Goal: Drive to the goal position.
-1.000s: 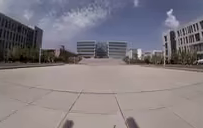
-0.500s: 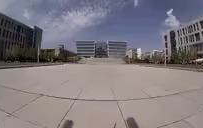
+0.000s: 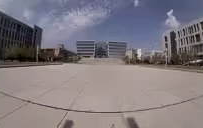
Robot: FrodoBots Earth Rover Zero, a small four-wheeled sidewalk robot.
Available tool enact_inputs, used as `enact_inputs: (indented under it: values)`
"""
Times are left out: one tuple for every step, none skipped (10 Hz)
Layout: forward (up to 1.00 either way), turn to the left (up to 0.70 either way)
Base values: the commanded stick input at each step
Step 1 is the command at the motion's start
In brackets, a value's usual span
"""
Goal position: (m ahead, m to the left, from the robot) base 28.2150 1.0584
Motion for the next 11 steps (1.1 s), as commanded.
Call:
enact_inputs:
  values:
    - [0.7, 0.02]
    - [0.7, 0.02]
    - [0.7, 0.03]
    - [0.7, 0.02]
    - [0.7, 0.02]
    - [0.7, 0.03]
    - [0.7, 0.03]
    - [0.7, 0.02]
    - [0.7, 0.02]
    - [0.7, 0.02]
    - [0.7, 0.02]
